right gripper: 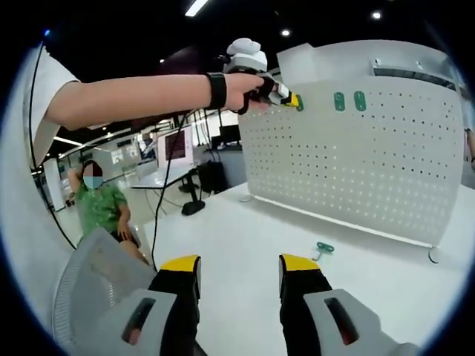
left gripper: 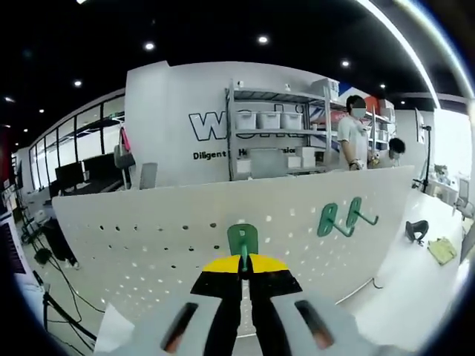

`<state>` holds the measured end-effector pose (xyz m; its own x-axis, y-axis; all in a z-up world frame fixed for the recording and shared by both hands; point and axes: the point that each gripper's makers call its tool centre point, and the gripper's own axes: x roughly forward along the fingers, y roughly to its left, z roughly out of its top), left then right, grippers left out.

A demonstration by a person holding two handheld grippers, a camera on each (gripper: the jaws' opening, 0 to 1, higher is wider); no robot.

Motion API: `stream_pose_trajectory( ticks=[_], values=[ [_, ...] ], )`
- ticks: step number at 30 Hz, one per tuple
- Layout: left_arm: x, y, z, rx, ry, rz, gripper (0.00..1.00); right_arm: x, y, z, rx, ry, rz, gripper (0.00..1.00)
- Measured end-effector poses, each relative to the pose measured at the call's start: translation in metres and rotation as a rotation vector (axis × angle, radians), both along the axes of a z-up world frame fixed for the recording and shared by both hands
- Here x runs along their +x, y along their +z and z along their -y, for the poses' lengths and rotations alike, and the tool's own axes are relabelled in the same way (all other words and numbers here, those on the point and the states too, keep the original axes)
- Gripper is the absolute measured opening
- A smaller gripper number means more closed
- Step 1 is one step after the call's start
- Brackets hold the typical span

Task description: Insert the hook assembly into the mounting plate slot until the hook locks in place.

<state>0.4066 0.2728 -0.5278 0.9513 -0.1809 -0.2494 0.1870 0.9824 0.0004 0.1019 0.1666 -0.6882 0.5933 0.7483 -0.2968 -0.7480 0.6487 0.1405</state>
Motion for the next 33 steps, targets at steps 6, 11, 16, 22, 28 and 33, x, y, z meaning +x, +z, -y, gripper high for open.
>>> stream_pose_trajectory(
  ticks=[6,11,16,22,28,33],
  values=[
    [0.006,-0.003,0.000,0.017,0.002,-0.026,0.02,0.002,0.000,0.002,0.012,-0.008,-0.002,0.42],
    [0.010,-0.004,0.000,0.011,-0.004,-0.040,0.02,0.003,0.000,0.003,0.010,-0.011,-0.005,0.42],
    [0.011,-0.005,0.002,0.009,0.003,-0.045,0.02,0.004,0.001,0.004,0.018,-0.016,-0.003,0.42],
    [0.012,-0.005,0.003,0.027,0.014,-0.066,0.02,0.005,0.001,0.005,0.020,-0.022,-0.005,0.41],
    [0.013,-0.005,0.004,0.067,0.033,-0.081,0.02,0.005,0.001,0.001,0.024,-0.013,-0.006,0.41],
    [0.011,-0.005,0.003,0.064,0.034,-0.084,0.02,0.006,0.002,0.002,0.033,-0.014,-0.005,0.40]
  ],
)
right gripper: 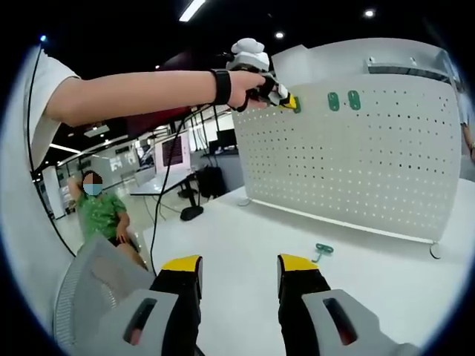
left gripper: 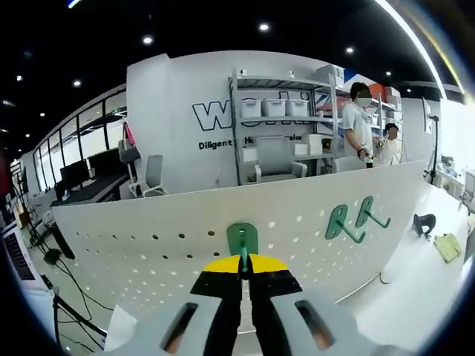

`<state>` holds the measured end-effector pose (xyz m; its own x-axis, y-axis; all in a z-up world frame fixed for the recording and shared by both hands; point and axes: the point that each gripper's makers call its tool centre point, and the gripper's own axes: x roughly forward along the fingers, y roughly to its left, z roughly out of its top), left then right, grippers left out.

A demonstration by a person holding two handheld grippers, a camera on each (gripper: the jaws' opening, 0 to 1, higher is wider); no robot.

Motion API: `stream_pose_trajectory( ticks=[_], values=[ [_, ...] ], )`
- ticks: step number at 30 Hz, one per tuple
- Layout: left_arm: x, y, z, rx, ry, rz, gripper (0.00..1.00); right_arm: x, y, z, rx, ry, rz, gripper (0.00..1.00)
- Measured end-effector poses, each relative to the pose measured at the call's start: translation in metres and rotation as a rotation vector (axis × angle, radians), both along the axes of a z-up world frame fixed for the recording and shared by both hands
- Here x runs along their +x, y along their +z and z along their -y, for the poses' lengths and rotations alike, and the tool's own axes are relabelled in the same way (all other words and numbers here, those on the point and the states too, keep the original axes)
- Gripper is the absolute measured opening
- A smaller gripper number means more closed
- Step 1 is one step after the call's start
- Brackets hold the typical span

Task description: Insert the hook assembly into the mounting plate slot until the hook locks in place.

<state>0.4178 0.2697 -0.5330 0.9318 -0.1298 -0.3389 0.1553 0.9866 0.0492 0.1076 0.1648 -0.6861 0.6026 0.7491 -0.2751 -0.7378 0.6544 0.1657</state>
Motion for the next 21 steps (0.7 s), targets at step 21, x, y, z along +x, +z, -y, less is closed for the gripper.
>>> stream_pose_trajectory(
  ticks=[21],
  values=[
    [0.007,0.004,0.003,-0.003,0.002,0.024,0.03,0.001,-0.001,0.011,0.026,-0.036,-0.004,0.39]
  ],
)
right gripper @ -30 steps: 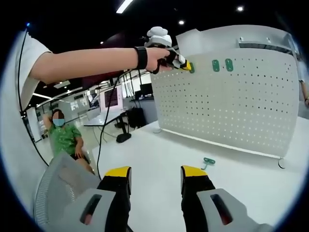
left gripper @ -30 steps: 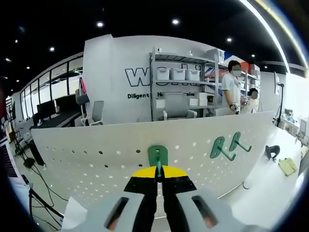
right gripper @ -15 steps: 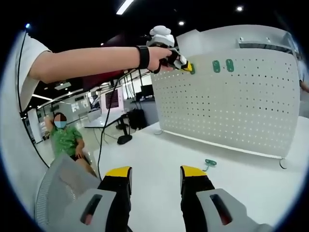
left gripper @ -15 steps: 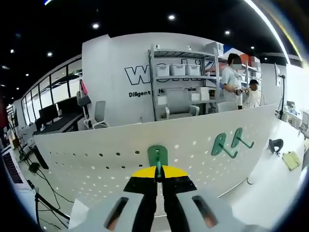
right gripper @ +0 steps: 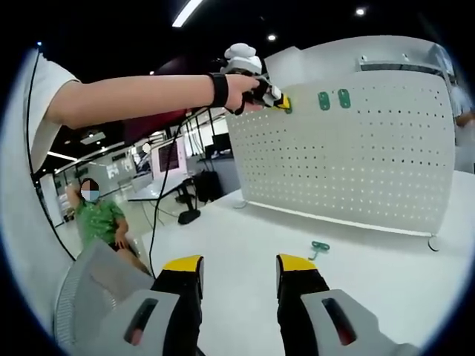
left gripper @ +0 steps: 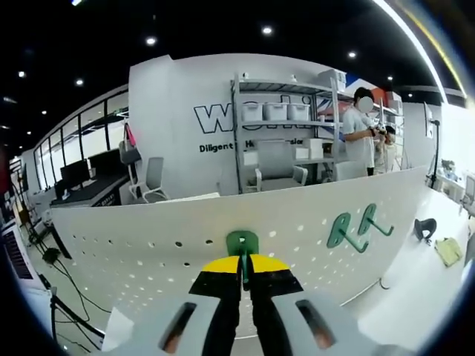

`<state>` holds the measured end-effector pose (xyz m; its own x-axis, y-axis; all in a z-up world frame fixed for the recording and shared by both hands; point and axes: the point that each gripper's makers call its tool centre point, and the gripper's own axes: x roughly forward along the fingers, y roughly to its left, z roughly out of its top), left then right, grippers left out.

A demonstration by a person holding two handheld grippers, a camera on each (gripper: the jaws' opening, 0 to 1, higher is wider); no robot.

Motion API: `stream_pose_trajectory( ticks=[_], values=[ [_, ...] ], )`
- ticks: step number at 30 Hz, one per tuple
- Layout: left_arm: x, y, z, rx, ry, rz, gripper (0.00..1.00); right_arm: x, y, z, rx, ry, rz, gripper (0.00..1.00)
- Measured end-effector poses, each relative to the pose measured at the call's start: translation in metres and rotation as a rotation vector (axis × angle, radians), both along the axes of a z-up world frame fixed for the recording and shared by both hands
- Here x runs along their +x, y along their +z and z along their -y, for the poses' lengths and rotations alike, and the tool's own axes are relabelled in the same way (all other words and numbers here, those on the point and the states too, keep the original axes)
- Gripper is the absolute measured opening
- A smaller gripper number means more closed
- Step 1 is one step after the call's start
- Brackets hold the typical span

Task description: Insert the hook assembly into the mounting plate slot until the hook locks in place.

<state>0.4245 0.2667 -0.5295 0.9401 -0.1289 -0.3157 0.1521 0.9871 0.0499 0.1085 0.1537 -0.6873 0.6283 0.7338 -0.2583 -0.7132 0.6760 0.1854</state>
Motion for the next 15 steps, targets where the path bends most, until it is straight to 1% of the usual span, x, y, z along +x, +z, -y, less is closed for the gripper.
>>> stream_pose_trajectory(
  ticks=[5,7,10,12,15],
  values=[
    [-0.0010,0.0027,0.0008,0.003,0.003,0.019,0.05,0.0005,0.0011,-0.0002,0.008,-0.003,0.002,0.39],
    [-0.0005,0.0051,0.0034,-0.002,-0.003,0.027,0.08,0.0002,-0.0001,-0.0014,0.006,0.001,-0.005,0.38],
    [0.0022,0.0023,0.0017,0.002,0.007,0.019,0.07,-0.0003,0.0000,-0.0025,0.008,0.004,-0.005,0.38],
    [0.0024,0.0008,0.0026,-0.014,-0.001,0.015,0.07,-0.0007,0.0014,-0.0022,0.009,0.003,-0.001,0.38],
    [0.0014,0.0012,0.0028,-0.018,0.005,0.020,0.08,-0.0009,0.0017,-0.0007,0.016,-0.001,-0.003,0.38]
  ],
)
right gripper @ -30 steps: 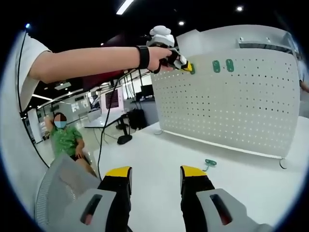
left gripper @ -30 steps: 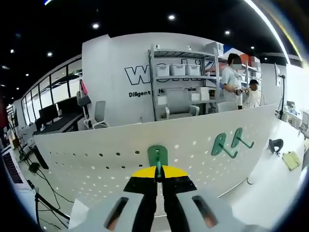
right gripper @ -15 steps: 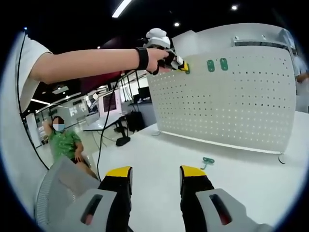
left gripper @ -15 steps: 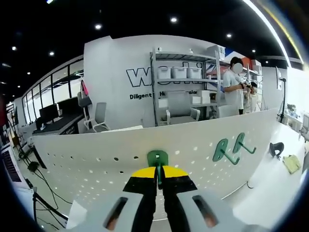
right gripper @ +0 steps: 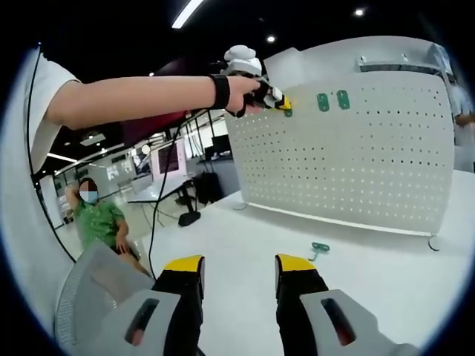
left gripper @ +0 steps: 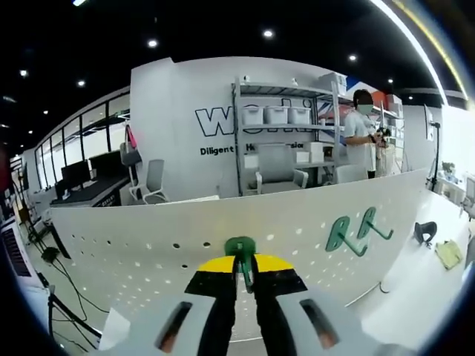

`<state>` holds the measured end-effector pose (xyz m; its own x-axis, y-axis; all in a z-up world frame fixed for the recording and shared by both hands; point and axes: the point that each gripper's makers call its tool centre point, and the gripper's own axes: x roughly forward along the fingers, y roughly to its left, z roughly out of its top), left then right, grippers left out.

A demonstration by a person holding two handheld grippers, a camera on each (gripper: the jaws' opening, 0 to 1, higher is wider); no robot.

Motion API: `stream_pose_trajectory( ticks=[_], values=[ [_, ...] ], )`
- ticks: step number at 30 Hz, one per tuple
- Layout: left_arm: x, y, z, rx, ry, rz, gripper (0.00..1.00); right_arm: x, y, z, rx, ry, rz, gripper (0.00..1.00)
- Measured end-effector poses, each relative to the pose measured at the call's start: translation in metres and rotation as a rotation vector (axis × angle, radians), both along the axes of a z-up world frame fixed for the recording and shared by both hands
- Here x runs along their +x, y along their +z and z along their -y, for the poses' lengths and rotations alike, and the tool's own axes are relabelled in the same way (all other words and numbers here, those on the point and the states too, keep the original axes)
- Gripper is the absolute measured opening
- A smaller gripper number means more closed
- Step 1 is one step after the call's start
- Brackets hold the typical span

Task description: Insert the hook assembly into the mounting plate slot until the hook locks in place.

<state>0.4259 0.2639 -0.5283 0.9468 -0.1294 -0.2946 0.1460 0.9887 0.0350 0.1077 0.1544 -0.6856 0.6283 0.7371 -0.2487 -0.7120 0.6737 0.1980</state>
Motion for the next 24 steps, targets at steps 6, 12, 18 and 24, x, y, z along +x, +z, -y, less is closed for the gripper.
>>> stream_pose_trajectory(
  ticks=[6,12,18,24],
  values=[
    [-0.003,0.001,0.003,0.020,-0.019,0.013,0.11,0.001,0.000,0.002,-0.002,-0.004,0.001,0.38],
    [-0.008,0.005,0.008,0.049,-0.073,0.054,0.16,0.002,0.000,0.002,-0.011,0.003,0.001,0.38],
    [-0.016,0.007,0.006,0.037,-0.096,0.073,0.20,0.001,0.002,0.001,-0.026,0.018,0.009,0.38],
    [-0.024,0.001,0.006,0.027,-0.137,0.070,0.21,0.000,0.001,-0.001,-0.042,0.029,0.004,0.38]
  ],
)
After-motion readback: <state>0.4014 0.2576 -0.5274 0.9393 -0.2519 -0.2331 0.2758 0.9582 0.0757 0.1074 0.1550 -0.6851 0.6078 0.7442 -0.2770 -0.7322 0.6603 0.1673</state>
